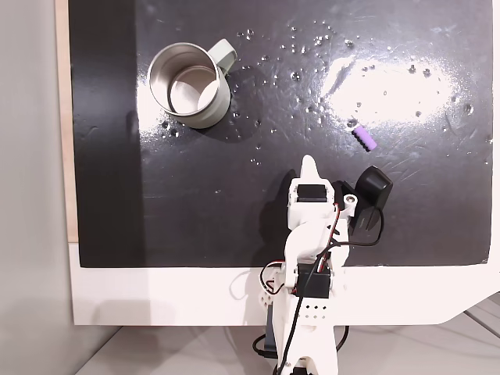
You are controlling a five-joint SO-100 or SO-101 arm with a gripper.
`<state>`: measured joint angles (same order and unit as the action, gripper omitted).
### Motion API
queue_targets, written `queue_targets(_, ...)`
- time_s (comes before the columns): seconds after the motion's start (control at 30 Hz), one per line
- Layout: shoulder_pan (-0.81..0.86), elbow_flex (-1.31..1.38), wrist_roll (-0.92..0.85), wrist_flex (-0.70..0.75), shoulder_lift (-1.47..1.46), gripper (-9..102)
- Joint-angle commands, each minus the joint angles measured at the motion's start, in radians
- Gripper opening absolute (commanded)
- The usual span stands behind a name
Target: Grasp a pengrip and put it in the cup.
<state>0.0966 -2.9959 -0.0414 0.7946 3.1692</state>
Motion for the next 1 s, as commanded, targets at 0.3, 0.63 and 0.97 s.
queue_targets(0.3,-0.028,0.008,-0.043,-0.005,0.009,0)
queue_targets(0.63,-0.009,0.342,-0.101,-0.058,-0.146,0)
queue_targets(0.97,0.120,0.893,-0.072,-0.038,-0.844,0)
